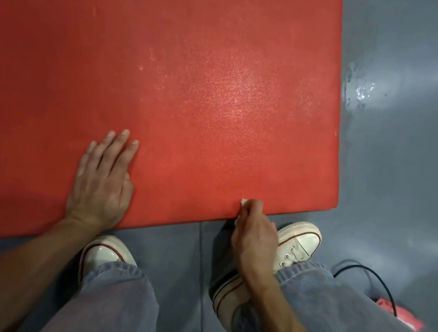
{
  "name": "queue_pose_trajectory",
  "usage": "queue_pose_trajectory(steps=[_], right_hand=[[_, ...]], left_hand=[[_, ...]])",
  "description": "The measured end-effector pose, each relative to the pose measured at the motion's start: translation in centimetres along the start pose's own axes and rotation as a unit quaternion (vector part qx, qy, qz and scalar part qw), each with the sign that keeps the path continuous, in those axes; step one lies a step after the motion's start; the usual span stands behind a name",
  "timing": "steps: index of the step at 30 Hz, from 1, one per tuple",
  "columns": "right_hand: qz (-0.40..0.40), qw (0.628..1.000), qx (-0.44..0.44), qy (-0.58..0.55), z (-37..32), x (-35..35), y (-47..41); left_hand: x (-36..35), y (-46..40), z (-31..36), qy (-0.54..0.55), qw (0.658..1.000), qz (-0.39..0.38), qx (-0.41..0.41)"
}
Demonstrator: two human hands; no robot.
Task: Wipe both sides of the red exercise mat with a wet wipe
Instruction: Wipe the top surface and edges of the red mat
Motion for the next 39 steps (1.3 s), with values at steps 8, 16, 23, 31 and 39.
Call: queue_pose_trajectory(steps=[8,16,23,31,39], right_hand=[[0.127,0.973,-0.182,-0.063,4.7,4.1,-3.5],[0.014,0.991,-0.086,-0.098,1.8,1.3,0.1],[0.114,0.960,-0.218,-0.131,0.8,1.3,0.2],[0.068,0.973,-0.166,-0.143,1.2,1.2,0.8],[-0.013,0.972,-0.132,-0.192,-6.2,-4.2,4.3]], left_hand=[[0.0,0.2,0.1,0.002,1.000,0.004,-0.002],[0.1,0.3,0.2,0.005,1.000,0.015,-0.006],[0.2,0.4,0.3,0.001,1.000,0.016,-0.008],[0.1,0.3,0.0,0.001,1.000,0.013,-0.007],[-0.1,0.2,0.0,-0.004,1.000,0.011,-0.005]])
Point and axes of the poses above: each hand's wrist, its own y-axis away from the middle knuckle, its own x-axis out of the back of the hand, z = x × y, the point moved 4 cm from there along -y, towards the middle knuckle, and after that the axes turned 3 degrees about z, right-handed, at the moved point
